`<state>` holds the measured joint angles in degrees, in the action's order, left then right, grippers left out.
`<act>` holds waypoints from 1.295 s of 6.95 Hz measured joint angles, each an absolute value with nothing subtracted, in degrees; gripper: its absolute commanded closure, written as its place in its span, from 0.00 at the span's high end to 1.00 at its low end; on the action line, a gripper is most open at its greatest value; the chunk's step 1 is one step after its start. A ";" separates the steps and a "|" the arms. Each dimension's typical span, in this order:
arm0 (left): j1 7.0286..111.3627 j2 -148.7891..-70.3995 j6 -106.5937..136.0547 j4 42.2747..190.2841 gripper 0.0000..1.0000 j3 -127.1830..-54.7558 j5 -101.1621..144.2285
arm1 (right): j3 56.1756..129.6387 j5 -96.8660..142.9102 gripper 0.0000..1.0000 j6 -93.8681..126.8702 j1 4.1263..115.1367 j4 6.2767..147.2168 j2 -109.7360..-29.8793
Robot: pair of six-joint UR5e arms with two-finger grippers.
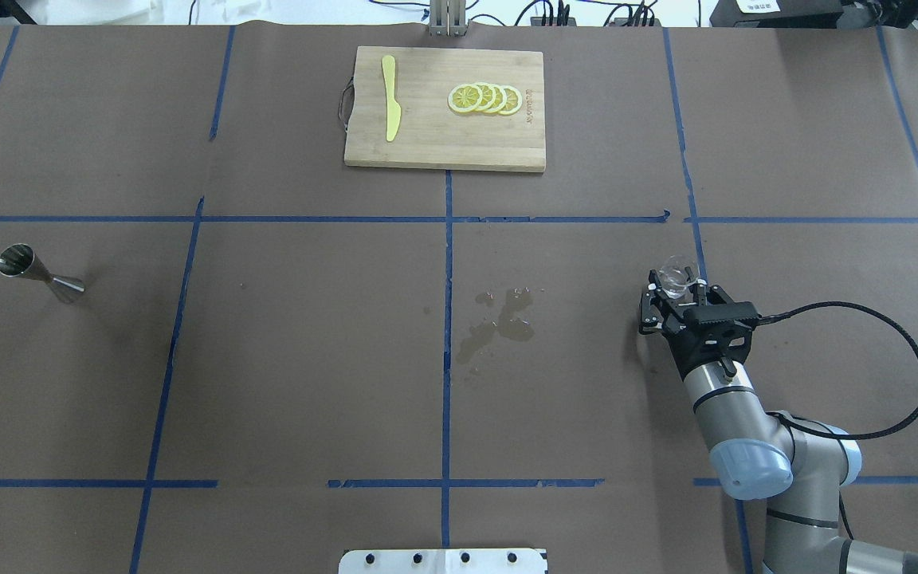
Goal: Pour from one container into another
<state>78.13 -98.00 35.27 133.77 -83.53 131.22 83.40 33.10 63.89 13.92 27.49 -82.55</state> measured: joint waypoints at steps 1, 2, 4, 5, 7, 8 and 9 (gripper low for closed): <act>78.13 -97.96 35.53 133.77 1.00 -83.80 131.22 | 83.38 33.08 0.00 63.94 13.94 27.45 -82.63; 78.13 -97.90 35.63 133.77 1.00 -83.99 131.22 | 83.31 33.11 0.00 64.01 13.96 27.43 -82.72; 78.14 -97.84 35.68 133.77 1.00 -84.23 131.22 | 83.22 33.23 0.14 64.01 14.01 27.42 -82.93; 78.13 -97.83 35.68 133.77 1.00 -84.25 131.20 | 83.22 33.33 0.31 64.01 14.01 27.42 -83.12; 78.15 -97.76 35.68 133.77 1.00 -84.28 131.14 | 83.22 33.41 0.50 64.06 14.00 27.42 -83.42; 78.18 -97.75 35.68 133.77 1.00 -84.28 131.14 | 83.25 33.45 0.81 64.07 13.99 27.42 -83.69; 78.21 -97.71 35.68 133.79 1.00 -84.35 131.13 | 83.35 33.47 1.00 64.09 13.98 27.42 -83.84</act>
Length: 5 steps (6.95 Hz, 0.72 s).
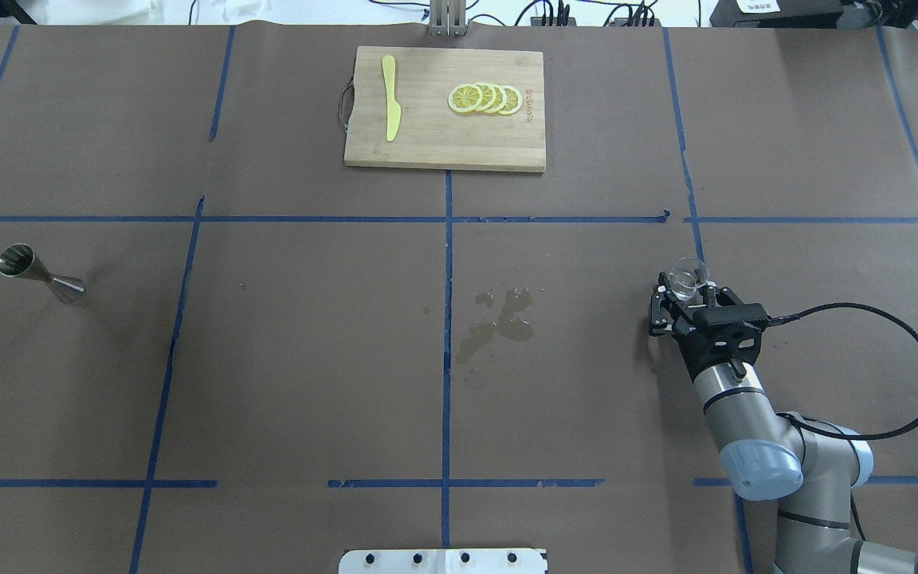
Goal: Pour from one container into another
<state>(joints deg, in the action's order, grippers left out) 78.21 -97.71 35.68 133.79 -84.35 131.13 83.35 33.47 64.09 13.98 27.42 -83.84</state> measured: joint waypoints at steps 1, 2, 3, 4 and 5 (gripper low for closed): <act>78.21 -97.68 35.68 133.83 1.00 -84.36 131.15 | 83.53 33.48 1.00 64.13 13.98 27.42 -83.92; 78.22 -97.63 35.68 133.85 1.00 -84.33 131.19 | 83.46 33.48 1.00 64.11 13.98 26.55 -83.98; 78.22 -97.56 35.68 133.85 1.00 -84.35 131.21 | 82.97 33.51 1.00 63.98 13.98 24.35 -84.12; 78.22 -97.49 35.68 133.86 1.00 -84.50 131.22 | 82.46 33.52 1.00 63.80 13.98 22.43 -84.32; 78.22 -97.41 35.68 133.86 1.00 -84.72 131.22 | 82.34 33.47 1.00 63.66 13.98 21.61 -84.45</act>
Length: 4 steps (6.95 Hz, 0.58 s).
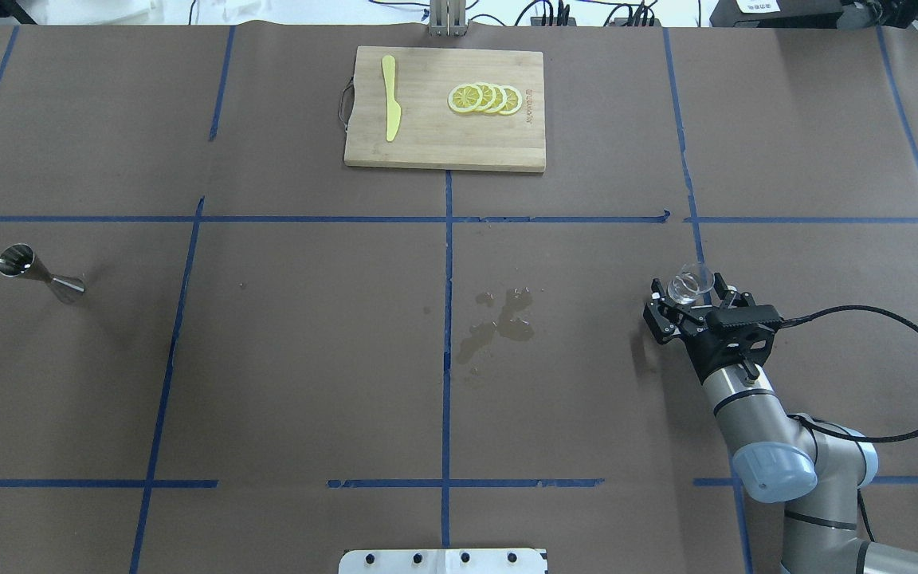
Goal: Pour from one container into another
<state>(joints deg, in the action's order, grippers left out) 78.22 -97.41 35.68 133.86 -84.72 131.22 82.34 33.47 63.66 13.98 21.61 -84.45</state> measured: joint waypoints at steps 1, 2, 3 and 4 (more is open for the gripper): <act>78.22 -97.35 35.68 133.86 1.00 -84.88 131.22 | 82.49 33.32 1.00 63.54 13.89 21.26 -84.69; 78.22 -97.29 35.68 133.86 1.00 -84.97 131.24 | 82.80 33.13 1.00 63.51 13.73 21.10 -85.07; 78.22 -97.25 35.68 133.86 1.00 -85.03 131.28 | 83.09 32.81 1.00 63.52 13.33 21.02 -85.43; 78.22 -97.23 35.68 133.86 1.00 -85.11 131.32 | 83.63 32.17 1.00 63.54 12.58 20.96 -85.97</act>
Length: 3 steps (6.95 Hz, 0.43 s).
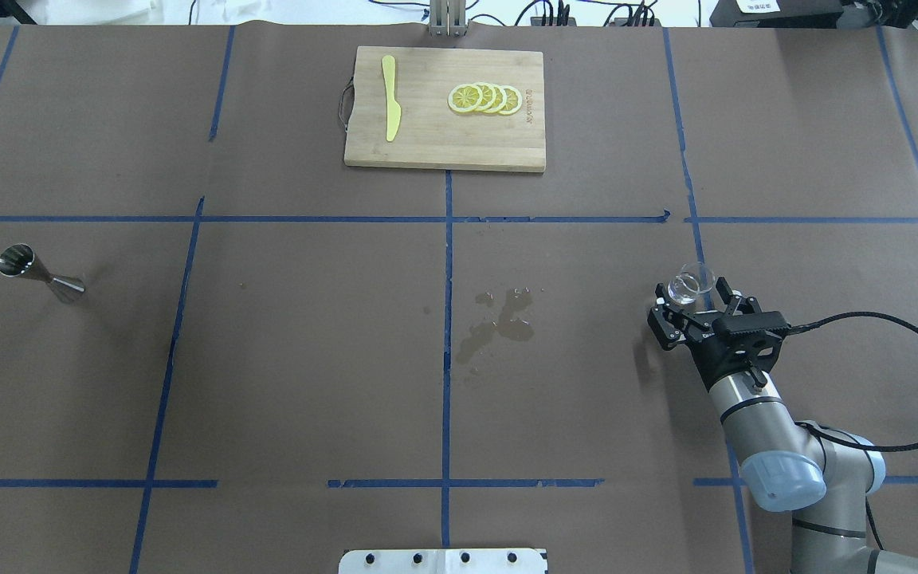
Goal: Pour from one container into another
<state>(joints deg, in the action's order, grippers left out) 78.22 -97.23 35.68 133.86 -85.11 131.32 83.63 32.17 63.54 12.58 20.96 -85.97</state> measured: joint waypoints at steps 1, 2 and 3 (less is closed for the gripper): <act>78.22 -97.21 35.68 133.86 1.00 -85.16 131.36 | 84.63 31.16 1.00 63.56 11.45 20.95 -86.81; 78.22 -97.21 35.68 133.86 1.00 -85.16 131.38 | 86.28 29.95 1.00 63.60 9.91 20.96 -88.45; 78.22 -97.21 35.68 133.84 1.00 -85.17 131.39 | 88.70 29.14 1.00 63.64 8.27 20.94 -91.08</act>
